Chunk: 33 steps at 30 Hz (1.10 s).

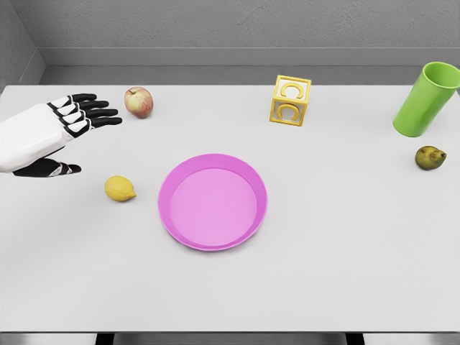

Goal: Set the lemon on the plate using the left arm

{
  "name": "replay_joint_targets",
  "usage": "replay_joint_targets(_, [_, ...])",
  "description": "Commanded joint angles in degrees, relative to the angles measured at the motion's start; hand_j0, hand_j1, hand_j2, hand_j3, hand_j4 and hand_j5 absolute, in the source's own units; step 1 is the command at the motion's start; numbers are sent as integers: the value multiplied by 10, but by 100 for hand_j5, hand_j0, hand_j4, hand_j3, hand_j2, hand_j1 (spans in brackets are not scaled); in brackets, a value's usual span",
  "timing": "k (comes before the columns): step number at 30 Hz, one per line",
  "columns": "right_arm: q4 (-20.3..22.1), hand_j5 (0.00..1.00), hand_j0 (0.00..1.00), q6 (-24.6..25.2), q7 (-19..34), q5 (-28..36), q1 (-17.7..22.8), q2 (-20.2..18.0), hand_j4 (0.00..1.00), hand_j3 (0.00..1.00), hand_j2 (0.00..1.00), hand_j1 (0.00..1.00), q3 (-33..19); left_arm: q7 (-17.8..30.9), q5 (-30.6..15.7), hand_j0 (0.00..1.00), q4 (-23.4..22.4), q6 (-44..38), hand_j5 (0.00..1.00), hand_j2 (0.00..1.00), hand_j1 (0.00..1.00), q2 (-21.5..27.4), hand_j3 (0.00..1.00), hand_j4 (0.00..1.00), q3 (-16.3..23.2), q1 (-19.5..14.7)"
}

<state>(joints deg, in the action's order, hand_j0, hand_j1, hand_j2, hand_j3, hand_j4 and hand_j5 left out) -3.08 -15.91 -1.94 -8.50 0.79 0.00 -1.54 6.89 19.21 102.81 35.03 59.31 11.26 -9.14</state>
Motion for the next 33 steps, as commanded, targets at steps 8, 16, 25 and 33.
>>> replay_joint_targets(8, [-5, 100, 100, 2, 0, 0, 6, 0, 100, 100, 100, 100, 0, 0, -4, 100, 3, 0, 100, 100, 100, 5, 100, 100, 2, 0])
replay_joint_targets(16, [-5, 100, 100, 2, 0, 0, 6, 0, 100, 100, 100, 100, 0, -3, -9, 100, 4, 0, 100, 100, 100, 41, 100, 100, 23, 12])
replay_joint_targets(25, [-5, 100, 100, 2, 0, 0, 6, 0, 100, 100, 100, 100, 0, 84, -135, 100, 4, 0, 100, 100, 100, 9, 100, 100, 42, 15])
replay_joint_targets(33, [-5, 100, 100, 2, 0, 0, 6, 0, 100, 100, 100, 100, 0, 182, -174, 100, 4, -84, 100, 100, 100, -50, 100, 100, 45, 12])
